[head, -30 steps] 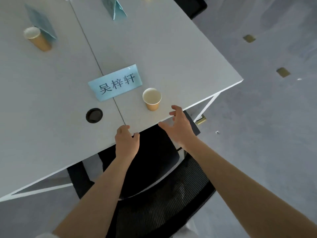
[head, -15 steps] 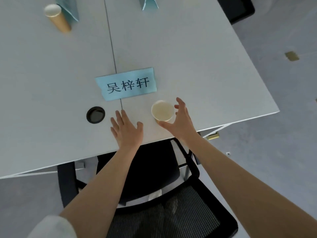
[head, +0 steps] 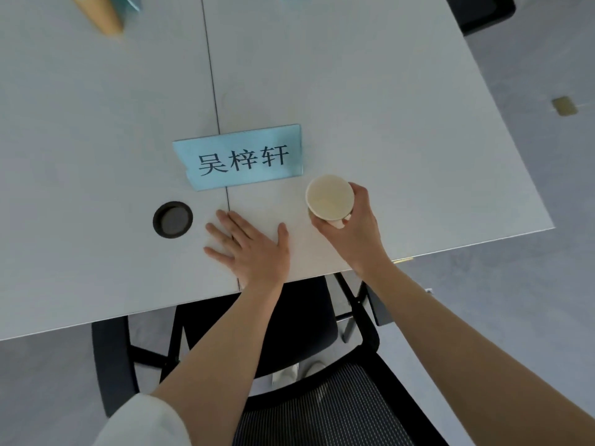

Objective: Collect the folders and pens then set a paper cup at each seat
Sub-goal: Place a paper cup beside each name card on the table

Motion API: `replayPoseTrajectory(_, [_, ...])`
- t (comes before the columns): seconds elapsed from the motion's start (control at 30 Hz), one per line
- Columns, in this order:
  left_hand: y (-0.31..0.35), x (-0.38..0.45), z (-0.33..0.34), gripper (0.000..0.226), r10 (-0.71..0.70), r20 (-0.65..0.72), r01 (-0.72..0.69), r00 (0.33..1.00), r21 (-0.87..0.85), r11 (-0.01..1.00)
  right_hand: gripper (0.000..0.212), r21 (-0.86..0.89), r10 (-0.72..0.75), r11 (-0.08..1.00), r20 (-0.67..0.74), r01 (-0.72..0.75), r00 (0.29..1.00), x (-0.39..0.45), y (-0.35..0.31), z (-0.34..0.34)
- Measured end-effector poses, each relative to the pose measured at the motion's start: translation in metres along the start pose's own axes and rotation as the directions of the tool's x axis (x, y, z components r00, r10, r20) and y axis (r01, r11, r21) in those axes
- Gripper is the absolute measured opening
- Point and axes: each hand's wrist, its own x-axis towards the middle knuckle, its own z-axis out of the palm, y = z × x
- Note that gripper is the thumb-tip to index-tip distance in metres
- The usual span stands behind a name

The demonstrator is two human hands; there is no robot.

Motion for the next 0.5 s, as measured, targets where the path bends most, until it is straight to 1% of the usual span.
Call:
replayPoseTrajectory(0.23, [0.002,0.002,0.010,0.100,-0.034,-0.054,0.038,0.998,0.075,0.996,0.076,0.051,0.033,0.998,-0.089,-0.029,0.995,0.072,-0.014,-0.008])
replayPoseTrajectory(0.37, [0.001,0.002,0.012,0.100,-0.027,-0.079,0.034,0.996,0.086,0.996,0.075,0.056,0.006,0.998,-0.053,-0.003,0.999,0.099,-0.022,-0.004])
replayPoseTrajectory(0.5, [0.001,0.002,0.013,0.100,-0.029,-0.076,0.037,0.997,0.100,0.994,0.074,0.058,-0.019,0.998,-0.019,0.020,1.000,0.111,-0.027,0.000])
